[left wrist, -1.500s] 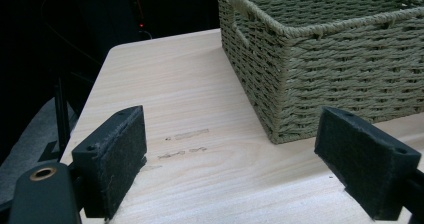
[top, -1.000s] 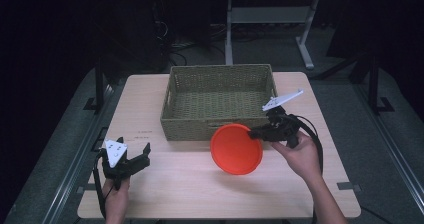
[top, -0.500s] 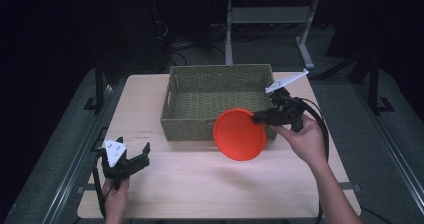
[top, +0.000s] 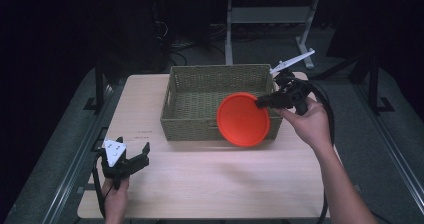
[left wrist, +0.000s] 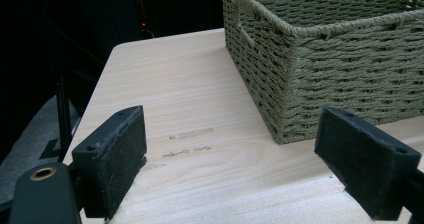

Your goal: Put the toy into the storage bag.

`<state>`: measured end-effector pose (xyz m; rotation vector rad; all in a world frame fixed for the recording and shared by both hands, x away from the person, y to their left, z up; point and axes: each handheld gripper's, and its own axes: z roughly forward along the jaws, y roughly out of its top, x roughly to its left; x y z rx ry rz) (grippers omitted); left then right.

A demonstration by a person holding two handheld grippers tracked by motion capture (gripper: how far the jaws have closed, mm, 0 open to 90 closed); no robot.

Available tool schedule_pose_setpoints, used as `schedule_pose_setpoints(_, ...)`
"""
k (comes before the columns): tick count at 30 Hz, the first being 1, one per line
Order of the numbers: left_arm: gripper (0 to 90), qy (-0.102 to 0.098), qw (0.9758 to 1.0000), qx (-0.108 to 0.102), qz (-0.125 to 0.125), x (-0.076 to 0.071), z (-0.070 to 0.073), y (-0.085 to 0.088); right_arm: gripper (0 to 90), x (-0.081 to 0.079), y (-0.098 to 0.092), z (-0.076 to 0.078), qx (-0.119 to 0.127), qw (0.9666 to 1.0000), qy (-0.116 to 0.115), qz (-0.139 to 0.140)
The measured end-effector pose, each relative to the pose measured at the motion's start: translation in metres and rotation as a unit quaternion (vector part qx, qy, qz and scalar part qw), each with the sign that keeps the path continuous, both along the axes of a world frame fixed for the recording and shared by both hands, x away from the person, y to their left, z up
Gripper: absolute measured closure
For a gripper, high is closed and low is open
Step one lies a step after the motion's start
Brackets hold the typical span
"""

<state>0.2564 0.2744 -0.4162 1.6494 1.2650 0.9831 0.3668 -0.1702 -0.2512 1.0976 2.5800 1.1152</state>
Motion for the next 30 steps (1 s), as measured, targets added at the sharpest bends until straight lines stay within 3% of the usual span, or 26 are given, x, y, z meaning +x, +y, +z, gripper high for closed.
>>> schedule_pose_setpoints(15, 12.7, -0.002, 1.0, -0.006, 0.0, 0.0, 0.0, 0.0, 82.1, 0.03, 0.003, 0.022, -0.014, 0.9996, -0.005, -0.023)
schedule_pose_setpoints(30, 12.8, -0.002, 1.0, -0.005, 0.002, 0.0, 0.0, 0.0, 82.1, 0.062, 0.019, 0.028, -0.036, 0.9987, 0.002, -0.038)
